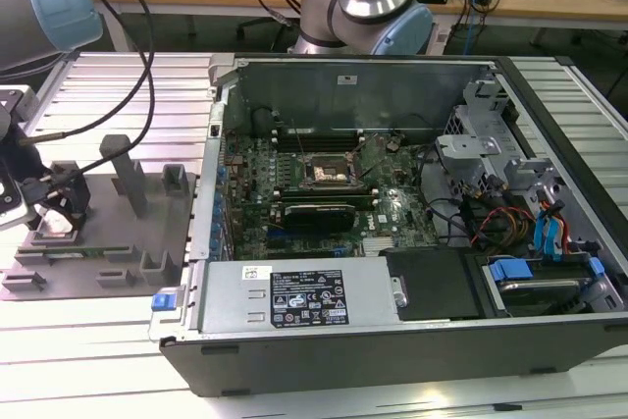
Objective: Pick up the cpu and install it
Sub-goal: 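Pick up the cpu and move it towards the insertion slot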
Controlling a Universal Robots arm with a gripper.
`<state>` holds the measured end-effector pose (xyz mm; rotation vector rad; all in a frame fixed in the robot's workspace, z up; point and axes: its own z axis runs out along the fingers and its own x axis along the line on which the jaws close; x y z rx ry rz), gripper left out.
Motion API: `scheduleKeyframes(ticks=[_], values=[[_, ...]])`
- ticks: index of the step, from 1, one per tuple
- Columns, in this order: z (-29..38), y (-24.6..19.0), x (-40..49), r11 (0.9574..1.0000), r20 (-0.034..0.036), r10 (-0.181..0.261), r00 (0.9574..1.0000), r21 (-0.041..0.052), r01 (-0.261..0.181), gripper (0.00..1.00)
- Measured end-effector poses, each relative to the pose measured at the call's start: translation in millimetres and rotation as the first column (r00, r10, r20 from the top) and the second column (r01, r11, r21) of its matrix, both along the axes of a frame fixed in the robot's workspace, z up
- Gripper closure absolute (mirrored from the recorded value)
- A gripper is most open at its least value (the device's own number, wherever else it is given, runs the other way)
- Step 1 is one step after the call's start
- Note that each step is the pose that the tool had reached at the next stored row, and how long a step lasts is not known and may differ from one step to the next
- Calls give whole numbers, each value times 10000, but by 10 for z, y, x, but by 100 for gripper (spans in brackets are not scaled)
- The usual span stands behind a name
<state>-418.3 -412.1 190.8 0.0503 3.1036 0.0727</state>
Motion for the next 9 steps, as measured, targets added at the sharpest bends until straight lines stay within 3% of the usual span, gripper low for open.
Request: scheduleKeyframes(ticks=[9], values=[[-23, 7, 0, 10000, 0, 1, 10000, 0, -1, 34]])
